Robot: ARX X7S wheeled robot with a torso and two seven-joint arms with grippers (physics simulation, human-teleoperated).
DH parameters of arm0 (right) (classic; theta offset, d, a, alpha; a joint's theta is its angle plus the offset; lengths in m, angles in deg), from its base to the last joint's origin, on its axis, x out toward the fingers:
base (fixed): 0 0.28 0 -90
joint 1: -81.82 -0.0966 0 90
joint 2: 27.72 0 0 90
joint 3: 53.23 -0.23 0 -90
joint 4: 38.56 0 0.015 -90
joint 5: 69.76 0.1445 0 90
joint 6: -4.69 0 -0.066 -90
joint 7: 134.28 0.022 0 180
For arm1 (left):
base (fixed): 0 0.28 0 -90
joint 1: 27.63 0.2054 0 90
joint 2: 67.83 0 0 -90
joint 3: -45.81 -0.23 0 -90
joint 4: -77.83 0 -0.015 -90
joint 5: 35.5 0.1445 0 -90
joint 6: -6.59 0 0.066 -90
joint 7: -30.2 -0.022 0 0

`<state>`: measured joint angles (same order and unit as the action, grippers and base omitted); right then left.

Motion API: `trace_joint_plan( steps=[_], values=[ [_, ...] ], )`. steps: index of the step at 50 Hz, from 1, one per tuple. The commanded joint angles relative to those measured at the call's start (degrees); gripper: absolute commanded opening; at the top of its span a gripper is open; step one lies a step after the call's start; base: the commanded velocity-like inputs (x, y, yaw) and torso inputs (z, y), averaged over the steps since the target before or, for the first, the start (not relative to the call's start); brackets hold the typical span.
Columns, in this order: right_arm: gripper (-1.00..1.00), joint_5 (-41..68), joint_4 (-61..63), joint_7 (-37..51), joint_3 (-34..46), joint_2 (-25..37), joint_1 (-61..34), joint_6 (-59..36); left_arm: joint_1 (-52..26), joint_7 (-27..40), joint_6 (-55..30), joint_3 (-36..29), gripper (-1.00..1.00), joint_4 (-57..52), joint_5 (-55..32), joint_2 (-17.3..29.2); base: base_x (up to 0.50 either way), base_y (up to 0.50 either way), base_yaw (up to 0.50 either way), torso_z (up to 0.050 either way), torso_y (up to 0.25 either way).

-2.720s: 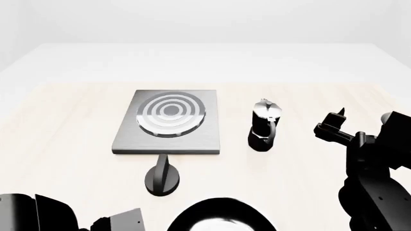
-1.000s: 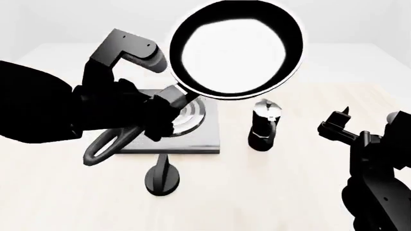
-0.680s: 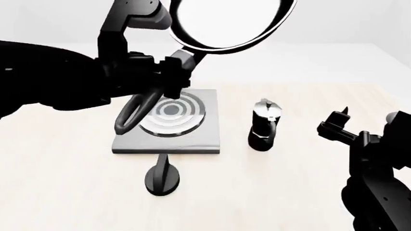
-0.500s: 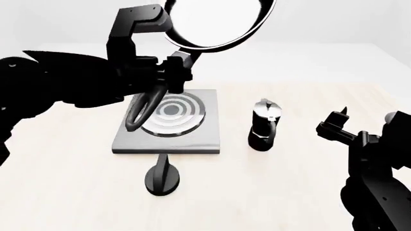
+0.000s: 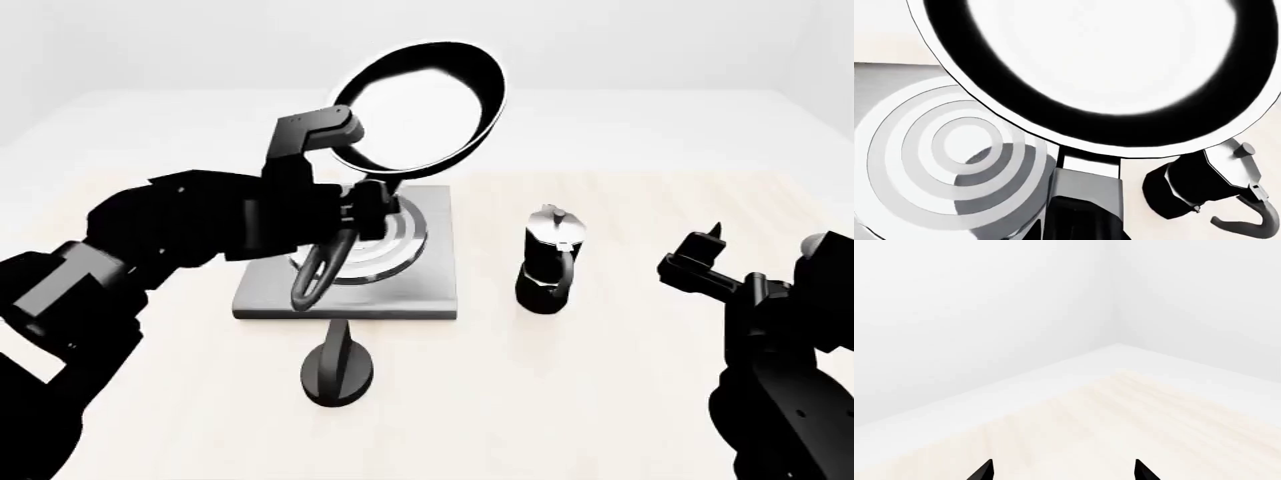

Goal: Turn on the stove and put the frying pan on it.

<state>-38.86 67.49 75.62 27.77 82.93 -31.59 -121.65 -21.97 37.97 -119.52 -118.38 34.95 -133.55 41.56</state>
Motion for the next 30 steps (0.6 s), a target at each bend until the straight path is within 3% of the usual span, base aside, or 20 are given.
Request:
trace_joint_plan(
  steps=[1, 11, 22, 30],
  values=[
    [1.00, 0.3, -0.3, 0.0, -0.1, 0.2, -0.1, 0.1, 2.2, -3.2, 3.1, 4.1, -1.00, 5.7, 0.0, -1.2, 0.00, 0.00, 0.00, 0.020, 0.011],
    [1.00, 0.5, -0.2, 0.1, -0.1, 0.2, 0.0, 0.1, 3.0, 1.2, 2.4, 4.7, -1.00, 5.5, -1.2, 0.3, 0.00, 0.00, 0.00, 0.000, 0.001],
    [1.00, 0.8, -0.4, 0.4, -0.3, 0.3, -0.1, 0.0, 5.3, 8.1, 2.7, 5.7, -1.00, -3.3, -2.6, 4.3, 0.00, 0.00, 0.00, 0.000, 0.002],
    [1.00, 0.3, -0.6, 1.2, 0.1, 0.4, -0.3, -0.5, 5.6, 6.6, 2.1, 5.1, -1.00, -2.4, -2.0, 3.6, 0.00, 0.00, 0.00, 0.000, 0.001]
  ],
)
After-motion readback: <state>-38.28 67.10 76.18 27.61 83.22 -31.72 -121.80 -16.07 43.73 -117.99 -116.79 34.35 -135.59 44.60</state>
